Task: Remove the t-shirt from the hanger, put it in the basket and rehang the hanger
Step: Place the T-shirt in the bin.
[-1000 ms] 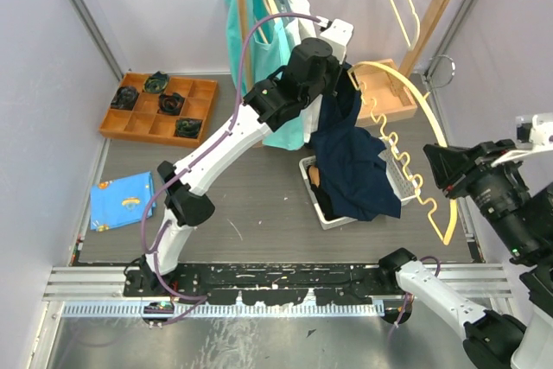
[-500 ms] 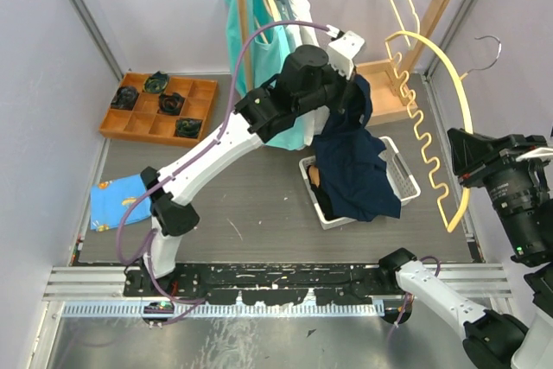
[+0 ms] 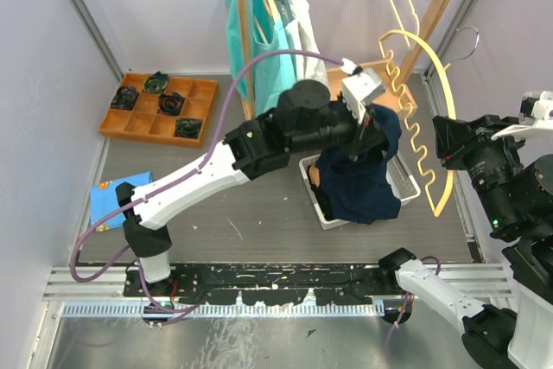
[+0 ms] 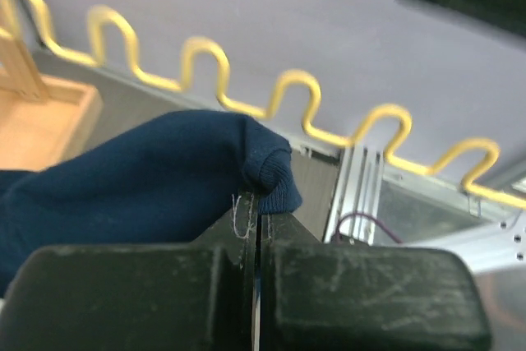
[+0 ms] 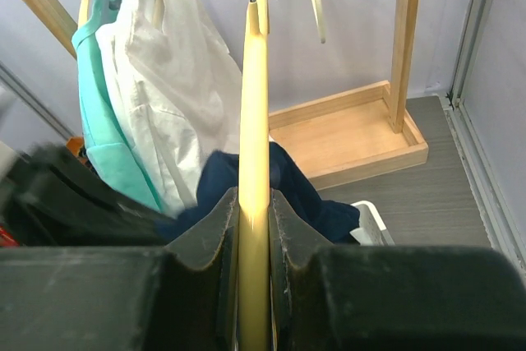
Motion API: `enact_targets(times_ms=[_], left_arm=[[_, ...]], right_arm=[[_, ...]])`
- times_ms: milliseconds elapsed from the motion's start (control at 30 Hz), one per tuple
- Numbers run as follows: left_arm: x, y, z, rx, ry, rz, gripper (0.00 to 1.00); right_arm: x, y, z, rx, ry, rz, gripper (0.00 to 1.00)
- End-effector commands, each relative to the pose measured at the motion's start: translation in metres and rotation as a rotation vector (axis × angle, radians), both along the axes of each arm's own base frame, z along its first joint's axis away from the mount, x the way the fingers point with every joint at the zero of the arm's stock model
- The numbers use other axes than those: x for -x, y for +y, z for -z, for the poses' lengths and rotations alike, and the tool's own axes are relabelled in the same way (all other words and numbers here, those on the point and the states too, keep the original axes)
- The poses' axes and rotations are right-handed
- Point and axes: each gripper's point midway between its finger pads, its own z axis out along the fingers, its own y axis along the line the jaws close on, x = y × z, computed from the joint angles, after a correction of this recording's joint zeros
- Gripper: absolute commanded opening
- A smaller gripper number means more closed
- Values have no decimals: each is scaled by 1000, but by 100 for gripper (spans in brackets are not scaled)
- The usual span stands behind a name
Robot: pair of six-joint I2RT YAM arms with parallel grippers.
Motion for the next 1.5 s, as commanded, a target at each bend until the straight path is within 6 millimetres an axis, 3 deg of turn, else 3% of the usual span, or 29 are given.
enact_targets(times_ms=[0, 467, 867, 1233, 1333, 1467], left_arm=[[11, -12, 54, -71, 84, 25, 0], [9, -29, 209, -291, 287, -20, 0], [6, -42, 302, -492, 518, -86, 0], [-1, -39, 351, -525, 738, -115, 0], [-1, -37, 352, -528, 744, -109, 0], [-3, -38, 338, -512, 716, -94, 1]], right_arm=[[1, 0, -35, -54, -125, -4, 1], [4, 2, -48, -54, -152, -25, 1], [8, 0, -57, -59, -168, -23, 1], [12, 1, -61, -70, -171, -37, 1], [10, 3, -60, -69, -167, -44, 1], [7, 7, -59, -67, -160, -56, 1]])
